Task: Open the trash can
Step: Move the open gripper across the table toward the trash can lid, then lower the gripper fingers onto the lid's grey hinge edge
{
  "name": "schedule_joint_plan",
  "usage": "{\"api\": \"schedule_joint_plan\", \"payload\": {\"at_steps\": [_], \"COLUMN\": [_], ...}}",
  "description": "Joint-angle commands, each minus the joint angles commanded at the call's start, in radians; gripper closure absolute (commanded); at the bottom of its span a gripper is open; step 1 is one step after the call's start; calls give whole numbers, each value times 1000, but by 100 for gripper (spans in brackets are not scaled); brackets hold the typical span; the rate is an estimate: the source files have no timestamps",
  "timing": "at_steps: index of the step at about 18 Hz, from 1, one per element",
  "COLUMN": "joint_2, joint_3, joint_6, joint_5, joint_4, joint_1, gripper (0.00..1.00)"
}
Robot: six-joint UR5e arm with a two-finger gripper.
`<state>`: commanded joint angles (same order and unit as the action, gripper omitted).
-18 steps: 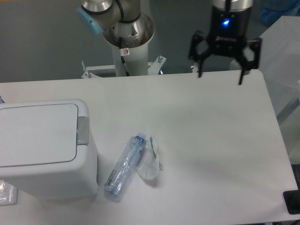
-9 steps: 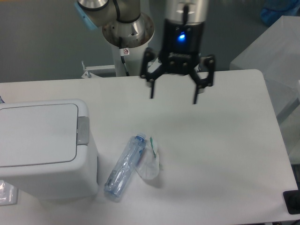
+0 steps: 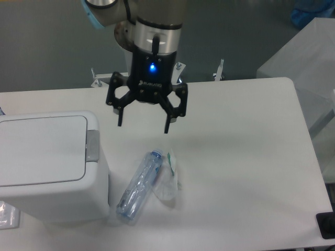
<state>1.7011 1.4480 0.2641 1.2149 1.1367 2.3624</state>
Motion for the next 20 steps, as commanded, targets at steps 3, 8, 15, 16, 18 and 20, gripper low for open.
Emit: {"api": "schedule_joint_plan", "payload": {"at_steps": [3, 8, 15, 16, 18, 20], "joint_2": [18, 43, 43, 41, 43, 43], "joint_3": [3, 0, 32, 40, 41, 41], "joint_6": [-28, -29, -68, -68, -68, -66], "joint_5": [3, 5, 9, 9, 9, 9], "joint_4": [-9, -15, -38, -40, -40, -40], "joint_1": [-18, -40, -52, -55, -55, -55], "gripper": [0, 0, 0, 0, 0, 0]}}
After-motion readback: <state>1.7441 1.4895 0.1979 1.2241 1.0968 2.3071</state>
